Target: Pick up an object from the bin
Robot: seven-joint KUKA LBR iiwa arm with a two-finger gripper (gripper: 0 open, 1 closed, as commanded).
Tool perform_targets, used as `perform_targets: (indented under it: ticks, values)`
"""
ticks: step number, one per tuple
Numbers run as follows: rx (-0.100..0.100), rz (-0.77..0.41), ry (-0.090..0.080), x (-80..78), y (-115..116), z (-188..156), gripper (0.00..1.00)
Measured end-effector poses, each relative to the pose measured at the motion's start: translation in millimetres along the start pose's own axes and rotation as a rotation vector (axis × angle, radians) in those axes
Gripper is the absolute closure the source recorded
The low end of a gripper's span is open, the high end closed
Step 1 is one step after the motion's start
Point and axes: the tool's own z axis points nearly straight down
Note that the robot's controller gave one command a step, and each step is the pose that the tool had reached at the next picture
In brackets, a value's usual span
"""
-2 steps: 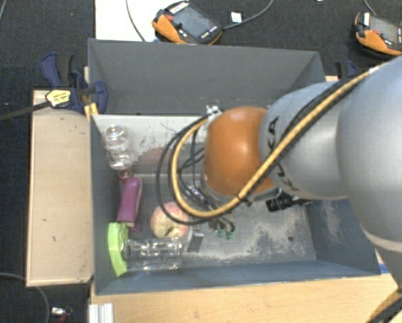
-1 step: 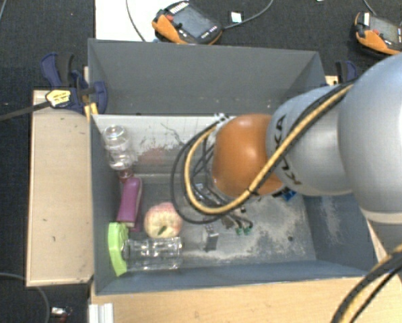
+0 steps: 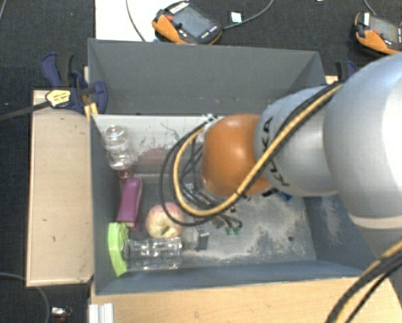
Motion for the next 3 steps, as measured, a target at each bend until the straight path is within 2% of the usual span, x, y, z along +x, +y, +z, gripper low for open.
perform_targets:
  ticks: [1, 2, 3]
  values:
    - [0.001, 0.116, -0.002, -34.2, -38, -107, 0.00]
    - [-0.005, -0.198, 0.001, -32.0, 10, -15, 0.00]
    - [0.000, 0.135, -0.018, -39.4, 9, -69, 0.00]
